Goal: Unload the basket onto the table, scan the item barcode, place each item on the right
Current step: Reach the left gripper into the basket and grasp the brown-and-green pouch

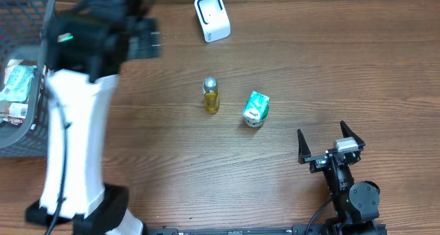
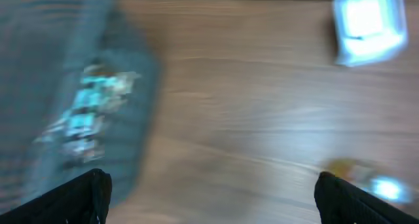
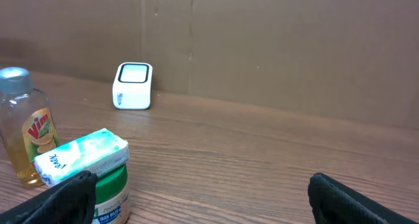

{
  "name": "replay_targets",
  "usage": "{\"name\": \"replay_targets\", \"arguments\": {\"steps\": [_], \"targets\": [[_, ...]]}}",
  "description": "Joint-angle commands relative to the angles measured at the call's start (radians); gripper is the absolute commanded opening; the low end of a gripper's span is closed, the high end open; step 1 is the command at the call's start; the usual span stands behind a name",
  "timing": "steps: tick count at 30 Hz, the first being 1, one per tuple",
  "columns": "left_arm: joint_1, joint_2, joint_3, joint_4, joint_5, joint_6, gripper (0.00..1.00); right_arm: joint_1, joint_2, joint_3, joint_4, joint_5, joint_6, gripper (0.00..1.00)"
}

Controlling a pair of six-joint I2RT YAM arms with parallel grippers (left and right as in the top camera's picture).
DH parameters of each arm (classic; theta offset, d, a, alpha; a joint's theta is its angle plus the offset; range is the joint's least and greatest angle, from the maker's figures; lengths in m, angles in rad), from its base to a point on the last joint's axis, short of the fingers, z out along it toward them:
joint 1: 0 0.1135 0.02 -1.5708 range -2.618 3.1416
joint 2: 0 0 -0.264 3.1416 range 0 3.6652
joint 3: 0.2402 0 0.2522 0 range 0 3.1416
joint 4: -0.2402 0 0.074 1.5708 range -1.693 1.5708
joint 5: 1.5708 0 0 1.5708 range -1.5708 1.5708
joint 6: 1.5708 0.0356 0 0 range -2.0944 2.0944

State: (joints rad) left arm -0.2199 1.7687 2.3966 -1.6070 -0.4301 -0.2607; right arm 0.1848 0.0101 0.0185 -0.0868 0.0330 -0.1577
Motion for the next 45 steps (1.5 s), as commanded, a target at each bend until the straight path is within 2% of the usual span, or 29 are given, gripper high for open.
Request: {"name": "replay_targets", "arguments": {"steps": [1,4,6,11,15,18,22,31,40,42,45], "targets": [[0.172,-0.068,0.013,0.006,-0.066,0.066,1.0,0.005,-0.007,-0.011,0.006,0.002,-0.001,1.0],[0.309,-0.077,0.013,0.047,-0.045,0.102,1.0,0.005,-0.007,-0.011,0.006,0.002,-0.001,1.0],[0.459,-0.068,0.013,0.098,0.045,0.149,1.0,0.005,-0.007,-0.011,0.006,0.002,-0.001,1.0],[0.706,-0.016,0.013,0.197,0.252,0.214,0.99,0.005,-0.007,-0.011,0.006,0.002,-0.001,1.0],[0.842,0.066,0.013,0.256,0.364,0.249,1.0,0.005,-0.007,-0.011,0.006,0.002,-0.001,1.0],[0.926,0.195,0.013,0.3,0.383,0.307,1.0,0.005,-0.007,-0.011,0.006,0.002,-0.001,1.0],[0.957,0.328,0.013,0.321,0.428,0.398,1.0,0.005,-0.007,-0.011,0.006,0.002,-0.001,1.0],[0.93,0.591,0.013,0.346,0.417,0.62,1.0,0.005,-0.007,-0.011,0.006,0.002,-0.001,1.0],[0.813,0.644,0.013,0.47,0.303,0.772,0.99,0.005,-0.007,-0.011,0.006,0.002,-0.001,1.0],[0.795,0.646,0.013,0.489,0.241,0.778,1.0,0.005,-0.007,-0.011,0.006,0.002,-0.001,1.0],[0.787,0.648,0.013,0.494,0.239,0.778,1.0,0.005,-0.007,-0.011,0.006,0.002,-0.001,1.0]]}}
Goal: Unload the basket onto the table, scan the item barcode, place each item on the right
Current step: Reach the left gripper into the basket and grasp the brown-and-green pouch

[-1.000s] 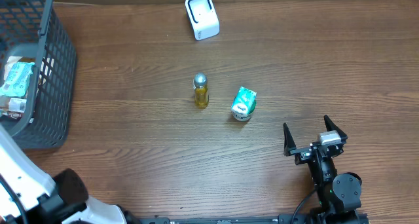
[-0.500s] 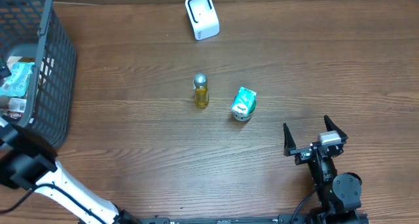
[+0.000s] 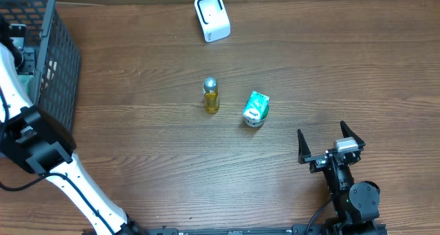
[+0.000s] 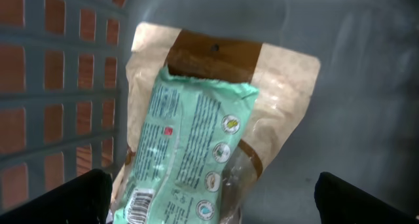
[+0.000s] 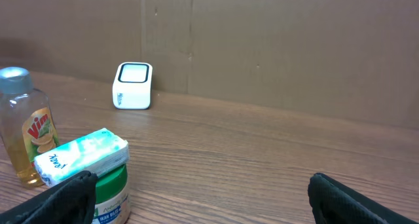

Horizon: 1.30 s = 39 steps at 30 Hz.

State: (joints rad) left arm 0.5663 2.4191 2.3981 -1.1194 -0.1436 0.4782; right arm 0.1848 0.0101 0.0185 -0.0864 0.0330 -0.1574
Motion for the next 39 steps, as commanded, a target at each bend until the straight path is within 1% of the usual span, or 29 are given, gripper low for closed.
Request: {"name": "replay_targets", "arguments": {"steps": [1,5,8,23,27,28,29,31,35,36,39], "targets": [[0.001,-0.002,0.01,0.006,-0.05,0.039,1.0,0.005,-0.007,-0.011,0.005,0.002,-0.001,1.0],[0.009,-0.002,-0.011,-0.002,-0.053,0.043,1.0,0.005,-0.007,-0.011,0.005,0.002,-0.001,1.0],[0.01,-0.002,-0.052,0.011,-0.086,0.065,1.0,0.005,-0.007,-0.011,0.005,0.002,-0.002,1.0],[0.033,-0.002,-0.266,0.151,-0.123,0.076,0.99,0.005,-0.007,-0.011,0.005,0.002,-0.002,1.0],[0.042,-0.002,-0.3,0.167,-0.127,0.076,1.0,0.005,-0.007,-0.011,0.005,0.002,-0.001,1.0],[0.044,-0.002,-0.301,0.166,-0.127,0.076,0.96,0.005,-0.007,-0.011,0.005,0.002,-0.002,1.0],[0.046,-0.002,-0.301,0.163,-0.127,0.076,0.9,0.005,-0.007,-0.011,0.005,0.002,-0.001,1.0],[0.048,-0.002,-0.301,0.158,-0.127,0.075,0.8,0.005,-0.007,-0.011,0.005,0.002,-0.001,1.0],[0.049,-0.002,-0.302,0.147,-0.126,0.07,0.66,0.005,-0.007,-0.011,0.005,0.002,-0.002,1.0],[0.049,-0.002,-0.302,0.144,-0.126,0.059,0.62,0.005,-0.007,-0.011,0.005,0.002,-0.002,1.0],[0.048,-0.002,-0.301,0.141,-0.121,0.018,0.6,0.005,-0.007,-0.011,0.005,0.002,-0.002,1.0]]}}
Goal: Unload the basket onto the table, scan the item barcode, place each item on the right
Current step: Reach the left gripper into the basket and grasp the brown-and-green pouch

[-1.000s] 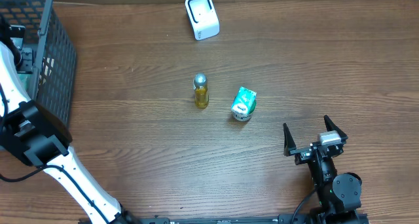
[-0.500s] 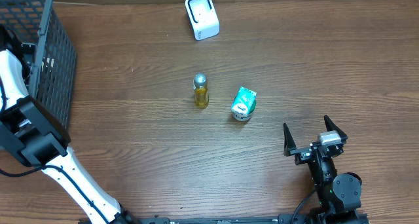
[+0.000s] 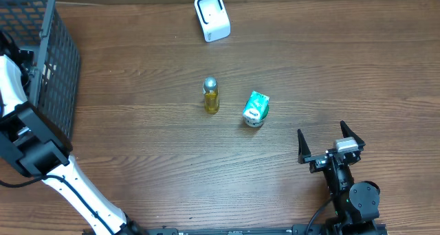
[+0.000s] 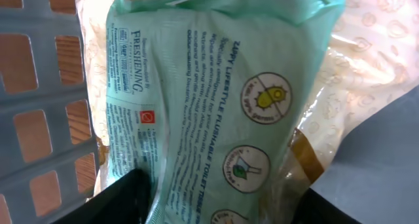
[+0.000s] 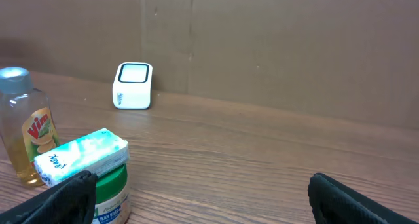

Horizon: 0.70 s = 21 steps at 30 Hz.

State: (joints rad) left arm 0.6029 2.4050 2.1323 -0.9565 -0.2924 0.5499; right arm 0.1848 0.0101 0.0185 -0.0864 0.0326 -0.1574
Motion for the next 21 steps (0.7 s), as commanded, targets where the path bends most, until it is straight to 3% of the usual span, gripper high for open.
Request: {"name": "replay_targets", "arguments": {"steps": [1,6,11,21], "targets": [[0.01,0.011,-0.035,-0.022,0.031,-0.058,0.57,0.005,-0.007,-0.011,0.005,0.003,-0.002,1.0],[0.005,0.004,-0.035,-0.027,0.052,-0.084,0.29,0.005,-0.007,-0.011,0.005,0.002,-0.001,1.0],[0.004,0.001,-0.03,-0.035,0.077,-0.116,0.25,0.005,-0.007,-0.011,0.005,0.003,-0.001,1.0],[0.002,-0.121,0.14,-0.066,0.075,-0.313,0.04,0.005,-0.007,-0.011,0.005,0.002,-0.001,1.0]]}}
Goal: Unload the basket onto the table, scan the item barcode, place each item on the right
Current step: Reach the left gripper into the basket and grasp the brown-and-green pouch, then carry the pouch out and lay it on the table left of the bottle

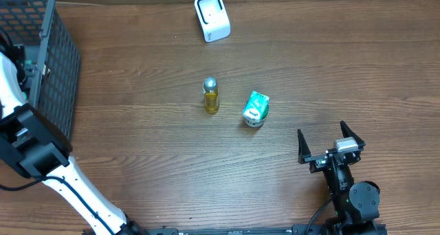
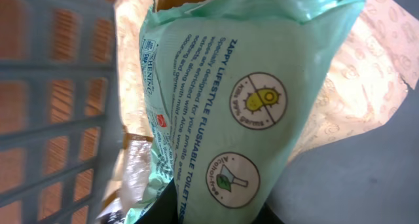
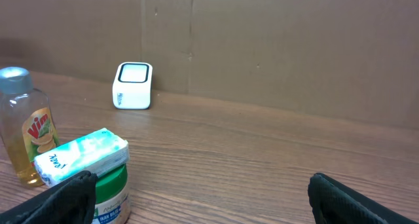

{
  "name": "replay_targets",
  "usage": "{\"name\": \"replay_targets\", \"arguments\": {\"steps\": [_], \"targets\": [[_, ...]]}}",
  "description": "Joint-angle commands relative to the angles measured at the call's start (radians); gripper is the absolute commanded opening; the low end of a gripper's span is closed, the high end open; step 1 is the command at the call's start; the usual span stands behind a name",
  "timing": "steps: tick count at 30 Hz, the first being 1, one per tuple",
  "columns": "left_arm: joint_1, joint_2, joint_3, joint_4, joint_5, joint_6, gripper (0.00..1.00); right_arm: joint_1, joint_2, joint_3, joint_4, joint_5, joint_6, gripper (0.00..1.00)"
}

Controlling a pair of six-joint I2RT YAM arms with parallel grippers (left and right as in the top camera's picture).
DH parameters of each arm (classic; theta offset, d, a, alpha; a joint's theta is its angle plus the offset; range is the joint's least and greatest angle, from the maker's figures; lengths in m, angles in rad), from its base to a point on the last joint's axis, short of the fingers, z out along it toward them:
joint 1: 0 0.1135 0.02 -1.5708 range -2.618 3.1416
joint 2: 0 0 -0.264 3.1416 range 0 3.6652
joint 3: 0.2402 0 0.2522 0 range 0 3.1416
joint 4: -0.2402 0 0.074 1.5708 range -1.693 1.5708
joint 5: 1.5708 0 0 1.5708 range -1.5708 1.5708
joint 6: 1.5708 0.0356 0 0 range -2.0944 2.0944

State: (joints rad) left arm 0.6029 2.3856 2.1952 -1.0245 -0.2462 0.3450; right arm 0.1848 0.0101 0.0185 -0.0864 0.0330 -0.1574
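Note:
In the left wrist view a mint-green pack of toilet wipes (image 2: 242, 99) fills the frame, and my left gripper (image 2: 219, 214) is shut on its lower end. The pack lies on a beige paper bag (image 2: 353, 86) inside the grey basket (image 2: 59, 86). In the overhead view the left arm (image 1: 14, 91) reaches into the basket (image 1: 51, 63), which hides its fingers. The white scanner (image 1: 212, 16) (image 3: 133, 86) stands at the table's back. My right gripper (image 1: 330, 140) (image 3: 200, 198) rests open at the front right, holding nothing.
A yellow bottle with a silver cap (image 1: 210, 96) (image 3: 26, 135) stands mid-table. Beside it is a green-lidded jar with a teal pack on top (image 1: 255, 109) (image 3: 98, 178). A brown wall (image 3: 262, 47) backs the table.
My left gripper's fingers stood apart on either side of the green pack; now they have shut on its lower end. The view has shifted slightly. The right arm has not moved.
My left gripper was open over the table beside the basket. Then it hung open inside the basket above the green pack. Then it sat low with a finger on each side of the pack, and now it is shut on it. The right arm stayed still.

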Motion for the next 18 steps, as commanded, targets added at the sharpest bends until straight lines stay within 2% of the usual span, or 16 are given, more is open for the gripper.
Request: {"name": "replay_targets", "arguments": {"steps": [1,7,12,18], "targets": [[0.0,-0.137,0.097,0.002,0.029,-0.134,0.04,0.005,-0.007,-0.011,0.005,0.002,-0.002,1.0],[-0.019,-0.327,0.117,0.052,0.026,-0.175,0.04,0.005,-0.007,-0.011,0.005,0.002,-0.001,1.0],[-0.063,-0.55,0.117,0.104,0.043,-0.259,0.05,0.005,-0.007,-0.011,0.005,0.002,-0.002,1.0],[-0.19,-0.732,0.117,0.021,0.116,-0.315,0.05,0.005,-0.007,-0.011,0.005,0.002,-0.002,1.0]]}}
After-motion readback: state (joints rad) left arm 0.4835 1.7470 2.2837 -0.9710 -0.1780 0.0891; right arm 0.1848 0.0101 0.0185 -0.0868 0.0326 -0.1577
